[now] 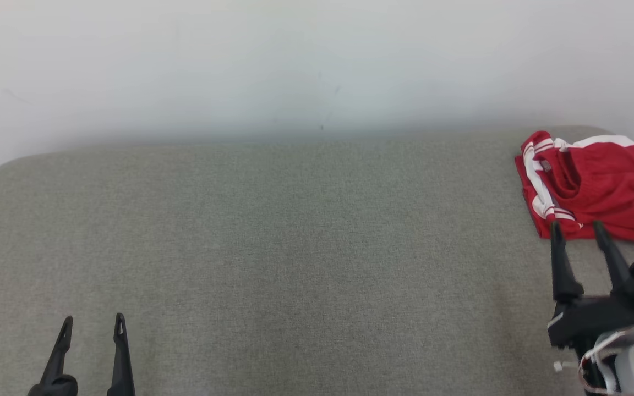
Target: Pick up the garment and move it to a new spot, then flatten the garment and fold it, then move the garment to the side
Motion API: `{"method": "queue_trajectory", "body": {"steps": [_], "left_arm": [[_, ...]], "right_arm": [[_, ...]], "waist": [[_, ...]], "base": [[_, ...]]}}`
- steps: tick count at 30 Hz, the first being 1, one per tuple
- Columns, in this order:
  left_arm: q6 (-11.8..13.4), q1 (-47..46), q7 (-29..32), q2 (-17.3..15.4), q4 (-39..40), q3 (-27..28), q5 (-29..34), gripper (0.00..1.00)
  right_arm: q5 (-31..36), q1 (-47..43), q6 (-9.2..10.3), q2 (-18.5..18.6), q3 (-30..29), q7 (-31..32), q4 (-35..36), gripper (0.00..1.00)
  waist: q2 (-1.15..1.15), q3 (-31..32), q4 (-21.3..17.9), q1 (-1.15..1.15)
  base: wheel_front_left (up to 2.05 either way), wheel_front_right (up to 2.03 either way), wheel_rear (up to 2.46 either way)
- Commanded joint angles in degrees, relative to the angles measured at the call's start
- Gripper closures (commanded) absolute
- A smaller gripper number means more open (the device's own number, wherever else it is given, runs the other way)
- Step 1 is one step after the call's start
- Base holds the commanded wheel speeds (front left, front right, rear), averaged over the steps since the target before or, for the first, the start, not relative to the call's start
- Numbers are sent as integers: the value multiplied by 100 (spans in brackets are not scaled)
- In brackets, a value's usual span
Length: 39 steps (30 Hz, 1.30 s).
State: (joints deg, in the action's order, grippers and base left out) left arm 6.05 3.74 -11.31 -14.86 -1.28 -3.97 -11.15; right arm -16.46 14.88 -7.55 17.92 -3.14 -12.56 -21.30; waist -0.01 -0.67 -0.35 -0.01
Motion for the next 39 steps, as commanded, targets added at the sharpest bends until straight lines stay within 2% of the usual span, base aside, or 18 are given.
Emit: {"method": "queue_trajectory", "body": {"steps": [1, 10, 15, 39], "left_arm": [[42, 100, 37, -34, -9, -19, 34, 0], [91, 180, 128, -75, -35, -43, -11, 0], [96, 202, 212, -95, -69, -72, -21, 0], [33, 212, 295, -137, -32, -95, -293, 0]], "right_arm": [[145, -310, 14, -174, -129, 39, 211, 0], [600, -1491, 14, -948, -235, 167, 1163, 0], [768, -1828, 14, -1179, -218, 187, 1446, 0], [941, -2100, 14, -1348, -331, 472, 1598, 0]], "waist": [[1, 149, 101, 1], [1, 308, 106, 1], [1, 355, 68, 1], [1, 476, 21, 1]], "base": [[0, 0, 0], [0, 0, 0], [0, 0, 0], [0, 0, 0]]}}
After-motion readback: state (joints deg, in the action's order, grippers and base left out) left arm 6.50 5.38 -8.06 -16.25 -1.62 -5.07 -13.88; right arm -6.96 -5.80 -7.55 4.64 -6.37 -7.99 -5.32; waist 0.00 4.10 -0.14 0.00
